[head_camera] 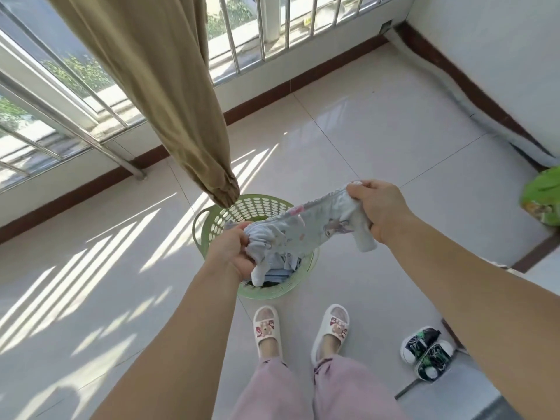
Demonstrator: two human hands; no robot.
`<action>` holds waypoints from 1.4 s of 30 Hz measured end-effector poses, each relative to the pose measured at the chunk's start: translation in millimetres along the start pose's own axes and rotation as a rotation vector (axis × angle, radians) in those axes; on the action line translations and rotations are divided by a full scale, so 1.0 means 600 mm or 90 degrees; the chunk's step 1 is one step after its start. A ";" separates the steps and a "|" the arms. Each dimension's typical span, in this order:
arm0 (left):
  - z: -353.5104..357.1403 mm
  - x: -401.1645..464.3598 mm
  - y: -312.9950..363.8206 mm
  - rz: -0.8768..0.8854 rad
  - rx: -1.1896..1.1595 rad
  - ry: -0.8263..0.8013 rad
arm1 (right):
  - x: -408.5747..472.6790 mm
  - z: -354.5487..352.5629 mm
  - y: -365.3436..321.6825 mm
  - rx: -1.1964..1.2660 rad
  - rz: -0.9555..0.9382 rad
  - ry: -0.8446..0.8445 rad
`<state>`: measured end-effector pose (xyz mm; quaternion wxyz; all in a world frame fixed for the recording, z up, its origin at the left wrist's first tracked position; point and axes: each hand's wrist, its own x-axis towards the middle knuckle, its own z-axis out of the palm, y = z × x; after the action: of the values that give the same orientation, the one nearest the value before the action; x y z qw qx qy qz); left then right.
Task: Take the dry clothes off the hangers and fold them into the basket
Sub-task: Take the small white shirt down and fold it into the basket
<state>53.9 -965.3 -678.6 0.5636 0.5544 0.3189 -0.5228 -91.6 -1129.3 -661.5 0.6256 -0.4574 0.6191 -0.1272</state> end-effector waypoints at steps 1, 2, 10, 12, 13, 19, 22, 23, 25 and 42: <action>0.006 0.003 -0.005 -0.002 -0.014 -0.006 | 0.000 0.011 0.010 -0.001 -0.014 -0.003; 0.014 0.003 -0.012 0.003 -0.022 -0.013 | -0.006 0.022 0.018 0.000 -0.029 -0.008; 0.053 -0.009 -0.052 0.131 0.100 -0.081 | -0.049 0.082 0.069 -0.197 -0.154 -0.231; 0.050 -0.004 -0.051 0.150 0.092 -0.067 | -0.043 0.086 0.077 -0.237 -0.184 -0.251; 0.047 0.000 -0.050 0.151 0.086 -0.057 | -0.040 0.087 0.080 -0.290 -0.212 -0.249; 0.033 0.027 -0.051 0.168 0.191 -0.036 | -0.014 0.102 0.091 -0.503 -0.335 -0.258; 0.021 0.056 -0.045 0.229 0.330 -0.043 | 0.001 0.104 0.094 -0.494 -0.332 -0.279; 0.014 0.073 -0.044 0.281 0.437 -0.039 | 0.008 0.104 0.097 -0.487 -0.324 -0.283; 0.000 0.106 -0.042 0.403 0.742 -0.012 | 0.020 0.103 0.101 -0.459 -0.311 -0.292; -0.057 0.319 -0.013 0.534 1.200 -0.118 | 0.200 0.111 0.219 -0.638 -0.307 -0.249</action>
<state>101.8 -976.1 -867.1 0.0602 0.7947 -0.4829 -0.3628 -61.6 -1116.5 -848.3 0.3891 -0.8400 0.3555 0.1290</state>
